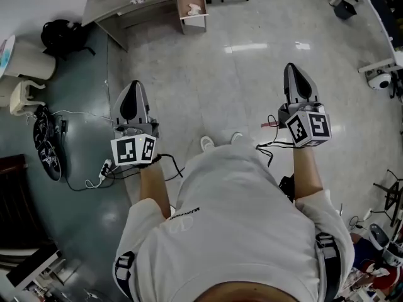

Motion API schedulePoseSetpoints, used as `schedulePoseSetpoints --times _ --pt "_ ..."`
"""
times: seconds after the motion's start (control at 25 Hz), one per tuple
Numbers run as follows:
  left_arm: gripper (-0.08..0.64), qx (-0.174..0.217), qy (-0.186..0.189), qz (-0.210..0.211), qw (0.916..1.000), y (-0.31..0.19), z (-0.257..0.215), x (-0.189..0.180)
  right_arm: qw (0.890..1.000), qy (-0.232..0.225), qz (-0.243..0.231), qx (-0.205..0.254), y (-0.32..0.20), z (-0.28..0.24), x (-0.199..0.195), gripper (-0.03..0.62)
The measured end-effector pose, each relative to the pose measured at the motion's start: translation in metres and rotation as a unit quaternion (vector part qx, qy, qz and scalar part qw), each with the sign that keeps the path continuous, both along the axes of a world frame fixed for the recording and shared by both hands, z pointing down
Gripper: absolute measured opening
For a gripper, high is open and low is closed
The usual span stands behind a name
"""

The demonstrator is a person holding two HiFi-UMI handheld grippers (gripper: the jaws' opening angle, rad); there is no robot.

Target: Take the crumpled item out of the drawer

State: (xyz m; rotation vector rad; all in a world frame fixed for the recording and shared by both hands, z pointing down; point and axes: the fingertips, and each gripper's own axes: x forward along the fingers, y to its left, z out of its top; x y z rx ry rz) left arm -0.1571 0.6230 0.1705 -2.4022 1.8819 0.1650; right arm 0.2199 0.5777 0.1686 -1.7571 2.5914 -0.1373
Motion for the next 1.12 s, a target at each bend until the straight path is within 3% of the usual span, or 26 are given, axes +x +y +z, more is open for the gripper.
schedulePoseSetpoints --times 0.56,1.12 --pt "0.0 -0.021 -0.009 0.024 0.9994 -0.021 0.015 0.004 1.0 0.002 0.013 -0.01 -0.013 0.017 -0.003 0.002" --pt "0.0 -0.033 -0.012 0.029 0.999 -0.12 0.019 0.052 0.999 -0.004 -0.019 -0.026 -0.112 0.03 0.014 0.002"
